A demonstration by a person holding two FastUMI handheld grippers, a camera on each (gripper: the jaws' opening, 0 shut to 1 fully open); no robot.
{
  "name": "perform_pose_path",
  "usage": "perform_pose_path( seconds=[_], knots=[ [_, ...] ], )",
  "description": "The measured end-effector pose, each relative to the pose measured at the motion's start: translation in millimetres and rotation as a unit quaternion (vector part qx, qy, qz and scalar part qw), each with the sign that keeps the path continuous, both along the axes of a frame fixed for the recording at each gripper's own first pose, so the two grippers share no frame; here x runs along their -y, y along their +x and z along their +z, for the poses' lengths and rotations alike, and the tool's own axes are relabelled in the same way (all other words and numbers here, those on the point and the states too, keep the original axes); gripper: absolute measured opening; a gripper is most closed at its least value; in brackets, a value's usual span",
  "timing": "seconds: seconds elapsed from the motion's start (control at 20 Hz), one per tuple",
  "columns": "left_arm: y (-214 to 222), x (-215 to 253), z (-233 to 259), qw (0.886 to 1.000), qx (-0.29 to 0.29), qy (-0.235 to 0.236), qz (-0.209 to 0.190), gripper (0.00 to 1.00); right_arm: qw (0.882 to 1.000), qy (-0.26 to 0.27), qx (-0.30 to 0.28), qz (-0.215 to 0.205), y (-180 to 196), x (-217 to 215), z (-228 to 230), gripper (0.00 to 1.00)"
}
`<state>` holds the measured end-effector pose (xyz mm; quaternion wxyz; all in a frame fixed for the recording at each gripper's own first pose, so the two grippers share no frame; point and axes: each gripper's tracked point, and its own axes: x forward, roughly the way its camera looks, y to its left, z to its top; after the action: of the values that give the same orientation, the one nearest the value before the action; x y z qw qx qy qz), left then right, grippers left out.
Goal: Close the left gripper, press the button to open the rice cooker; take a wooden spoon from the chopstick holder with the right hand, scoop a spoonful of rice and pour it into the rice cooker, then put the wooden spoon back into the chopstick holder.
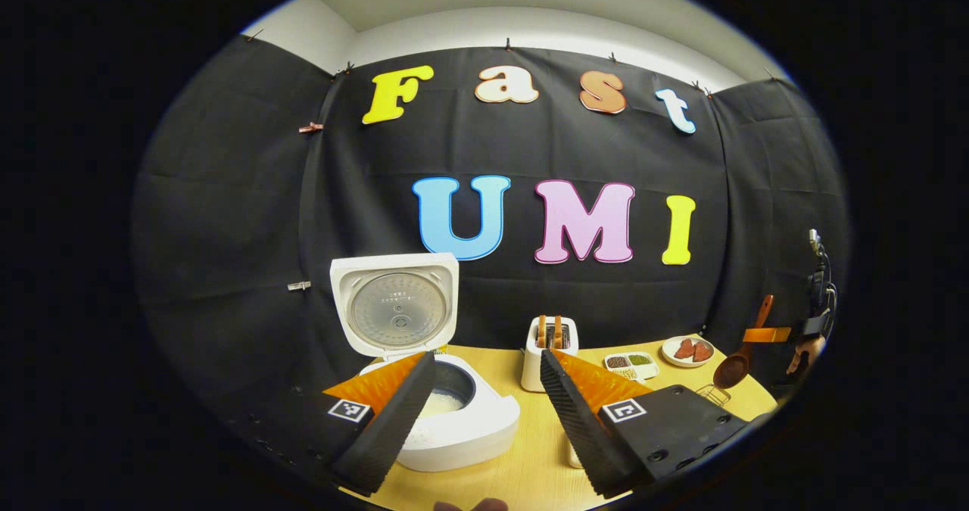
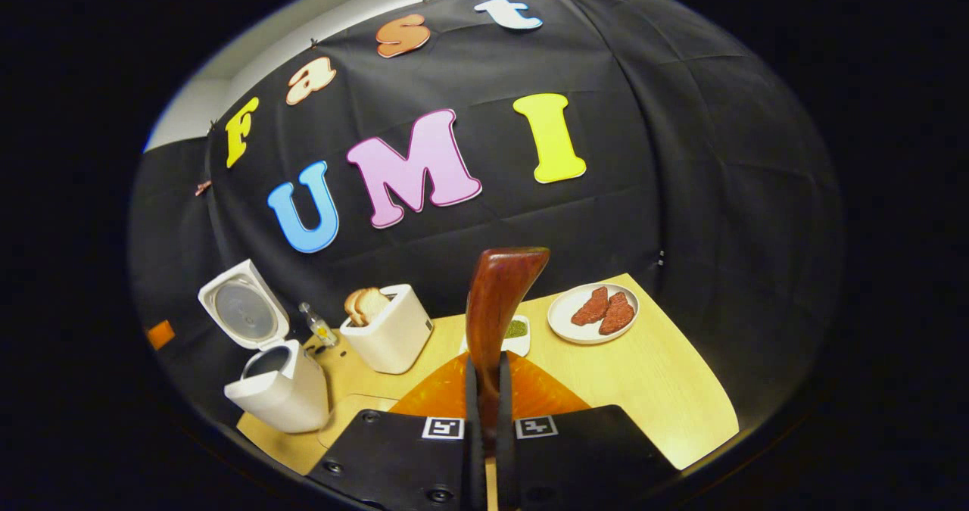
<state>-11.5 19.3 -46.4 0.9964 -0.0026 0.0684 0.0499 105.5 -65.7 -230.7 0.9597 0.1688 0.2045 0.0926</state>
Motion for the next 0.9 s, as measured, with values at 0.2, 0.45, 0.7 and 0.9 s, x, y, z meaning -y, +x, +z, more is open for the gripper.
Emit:
perform_pose_path(
  seconds=[0.2,0.45,0.7,0.9],
  knots=[
    [-3,10,-3,1.000,-0.008,-0.011,0.006,0.95,0.999,0.009,-0.035,-0.005,14,7,-37,0.10],
    [-7,5,-4,1.000,-0.015,-0.006,0.024,0.96,0.997,0.016,-0.072,-0.005,12,0,-81,0.10],
    [-7,-3,-4,0.999,-0.015,-0.007,0.034,0.95,0.992,0.048,-0.109,-0.026,13,-1,-109,0.11],
    [-3,-1,7,1.000,0.006,-0.017,0.018,0.95,0.989,0.059,-0.131,-0.045,-3,8,-114,0.14]
  ],
)
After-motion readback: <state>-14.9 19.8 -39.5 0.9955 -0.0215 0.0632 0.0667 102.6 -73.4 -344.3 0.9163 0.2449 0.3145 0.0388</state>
